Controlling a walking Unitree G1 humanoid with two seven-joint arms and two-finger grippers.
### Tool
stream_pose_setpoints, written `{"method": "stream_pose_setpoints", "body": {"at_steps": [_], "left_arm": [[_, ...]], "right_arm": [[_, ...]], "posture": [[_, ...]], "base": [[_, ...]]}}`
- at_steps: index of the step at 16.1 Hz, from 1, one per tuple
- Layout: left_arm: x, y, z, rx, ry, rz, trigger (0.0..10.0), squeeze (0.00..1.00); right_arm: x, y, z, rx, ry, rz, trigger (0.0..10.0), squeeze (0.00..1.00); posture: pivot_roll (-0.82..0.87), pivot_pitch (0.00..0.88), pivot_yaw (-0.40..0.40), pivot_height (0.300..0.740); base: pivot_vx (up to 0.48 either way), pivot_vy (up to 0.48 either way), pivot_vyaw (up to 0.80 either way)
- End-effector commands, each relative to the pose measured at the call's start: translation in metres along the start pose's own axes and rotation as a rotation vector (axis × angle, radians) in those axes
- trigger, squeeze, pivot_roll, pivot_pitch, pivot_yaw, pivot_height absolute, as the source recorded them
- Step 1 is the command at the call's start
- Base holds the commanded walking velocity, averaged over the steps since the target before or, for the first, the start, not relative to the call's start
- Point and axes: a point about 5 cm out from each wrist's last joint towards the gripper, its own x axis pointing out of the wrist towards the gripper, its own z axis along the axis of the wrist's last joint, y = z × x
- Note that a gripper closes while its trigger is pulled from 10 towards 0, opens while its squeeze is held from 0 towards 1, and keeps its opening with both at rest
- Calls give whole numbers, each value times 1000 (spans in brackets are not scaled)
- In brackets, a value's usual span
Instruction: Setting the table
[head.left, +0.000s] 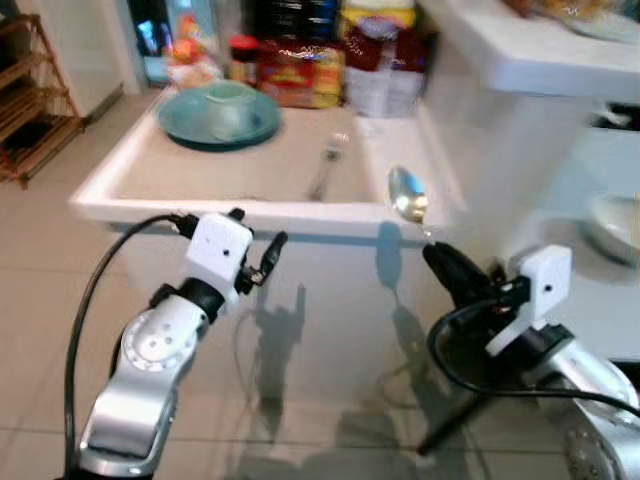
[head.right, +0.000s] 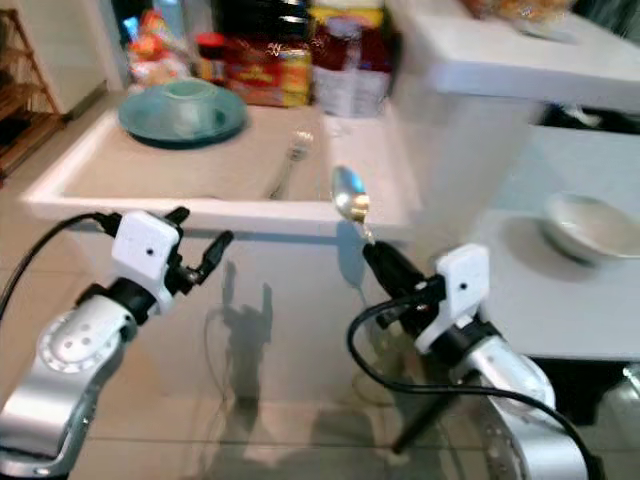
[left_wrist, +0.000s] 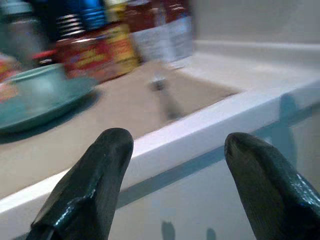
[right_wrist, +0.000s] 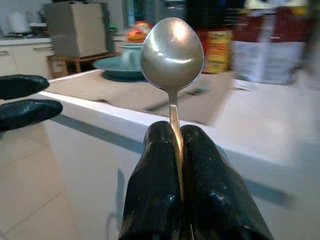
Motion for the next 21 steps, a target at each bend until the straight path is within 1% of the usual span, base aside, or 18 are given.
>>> {"method": "stream_pose_setpoints", "body": {"at_steps": [1, 2, 4, 7, 9, 13, 14, 15, 16, 17, 18, 19, 20, 21], "left_arm": [[6, -2, 11, 8, -45, 2, 10000, 0], [9, -3, 13, 5, -54, 5, 10000, 0], [14, -7, 16, 16, -64, -4, 10000, 0], [17, -8, 17, 13, -71, -7, 10000, 0], [20, -9, 19, 11, -77, -9, 10000, 0], [23, -12, 19, 11, -82, -10, 10000, 0], [24, -11, 19, 11, -83, -3, 10000, 0], [26, -9, 18, 5, -81, 18, 10000, 0], [27, -6, 17, -5, -73, 39, 10000, 0], [28, -2, 14, -18, -63, 70, 10000, 0], [27, 6, 12, -40, -50, 124, 10000, 0], [27, 9, 11, -47, -47, 137, 10000, 0], [26, 10, 11, -47, -47, 137, 10000, 0], [24, 11, 8, -60, -42, 144, 10000, 0]], "right_arm": [[-3, -10, 4, -17, -18, -52, 10000, 0], [-3, -11, 3, -21, -8, -61, 10000, 0], [-4, -17, 1, -75, 30, -100, 10000, 0], [-7, -23, 5, -69, 22, -130, 10000, 0], [-13, -29, 4, -76, 45, -167, 10000, 0], [-15, -38, -1, -74, 102, -246, 10000, 0], [-13, -42, -1, -78, 119, -299, 10000, 0], [-9, -48, 0, -115, 151, -396, 10000, 0], [-5, -50, 4, -110, 138, -448, 10000, 0], [-1, -51, 9, -67, 102, -498, 10000, 0], [6, -49, 11, 20, 53, -570, 10000, 0], [9, -47, 9, 53, 41, -598, 10000, 0], [11, -46, 7, 72, 45, -608, 10000, 0], [16, -39, -1, 108, 96, -588, 10000, 0]], "posture": [[26, 0, -25, 740], [23, 0, -23, 740], [15, 0, -17, 740], [2, 0, -9, 740], [-6, 0, -6, 740], [-12, 0, -2, 740], [-14, 0, -2, 740], [-13, 0, -1, 740], [-14, 0, -1, 740], [-12, 0, -1, 740], [-7, 0, -3, 740], [-6, 0, -5, 740], [-6, 0, -5, 740], [-7, 0, -5, 740]], "base": [[0, -435, 0], [0, -435, 0], [0, -433, 0], [0, -434, 0], [0, -435, 0], [0, -436, 0], [0, -439, 0], [0, -431, 0], [0, -431, 0], [0, -435, 0], [0, -450, 0], [0, -442, 0], [0, -446, 0], [0, -446, 0]]}}
